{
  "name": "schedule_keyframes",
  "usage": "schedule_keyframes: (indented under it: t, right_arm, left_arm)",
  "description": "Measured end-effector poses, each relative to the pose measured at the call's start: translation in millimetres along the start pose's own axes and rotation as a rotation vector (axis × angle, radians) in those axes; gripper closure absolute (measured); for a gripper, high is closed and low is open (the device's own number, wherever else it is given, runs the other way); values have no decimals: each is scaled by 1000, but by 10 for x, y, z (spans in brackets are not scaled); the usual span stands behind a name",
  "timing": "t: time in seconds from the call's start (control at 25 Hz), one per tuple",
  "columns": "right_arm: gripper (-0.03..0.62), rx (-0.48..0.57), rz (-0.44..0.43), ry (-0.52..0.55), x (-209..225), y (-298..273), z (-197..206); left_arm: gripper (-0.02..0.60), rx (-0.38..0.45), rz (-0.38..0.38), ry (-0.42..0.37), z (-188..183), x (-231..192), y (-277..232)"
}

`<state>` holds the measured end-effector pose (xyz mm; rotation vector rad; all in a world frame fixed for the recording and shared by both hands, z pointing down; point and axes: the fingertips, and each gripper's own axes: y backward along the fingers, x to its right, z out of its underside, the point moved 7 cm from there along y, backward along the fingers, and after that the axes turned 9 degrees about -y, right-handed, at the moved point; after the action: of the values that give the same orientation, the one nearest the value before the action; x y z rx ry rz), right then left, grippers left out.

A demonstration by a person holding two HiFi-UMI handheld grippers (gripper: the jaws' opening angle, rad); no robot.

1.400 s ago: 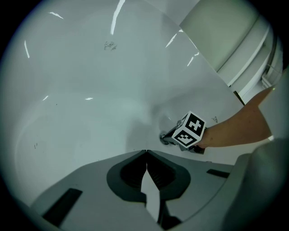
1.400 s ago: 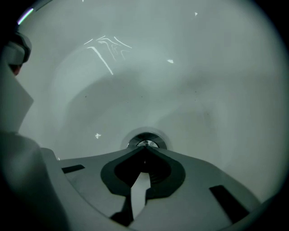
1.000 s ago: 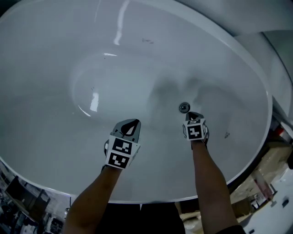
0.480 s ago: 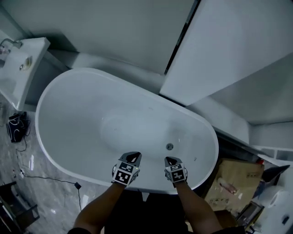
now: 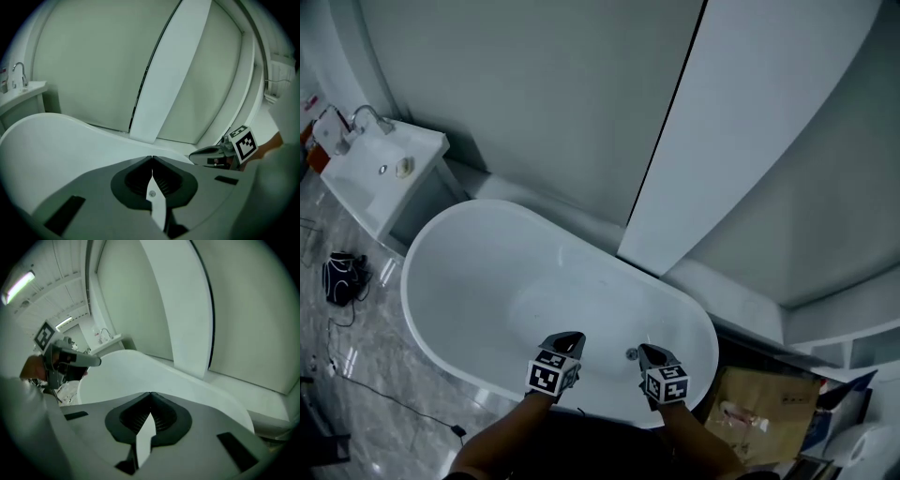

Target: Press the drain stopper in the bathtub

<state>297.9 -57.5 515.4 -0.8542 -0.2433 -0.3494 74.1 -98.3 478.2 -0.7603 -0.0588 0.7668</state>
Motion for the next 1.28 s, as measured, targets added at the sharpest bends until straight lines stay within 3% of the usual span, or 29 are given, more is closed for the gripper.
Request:
schedule_keyframes:
  t: [0.36, 0.72, 1.0, 1.28]
  right_arm:
    - [580, 297, -121, -14, -386, 1049, -734]
    - [582, 475, -187, 43, -645, 1764, -1196]
    - [583, 625, -168, 207, -817, 2116, -1405]
    - [583, 650, -206, 168, -836, 2188, -1349]
  left_arm:
    - [565, 204, -21, -97, -683, 460, 744]
    - [565, 383, -107, -200, -1379, 561, 1260]
    - [565, 475, -154, -232, -1642, 588, 1528]
    - [565, 477, -155, -247, -1621, 694, 1593]
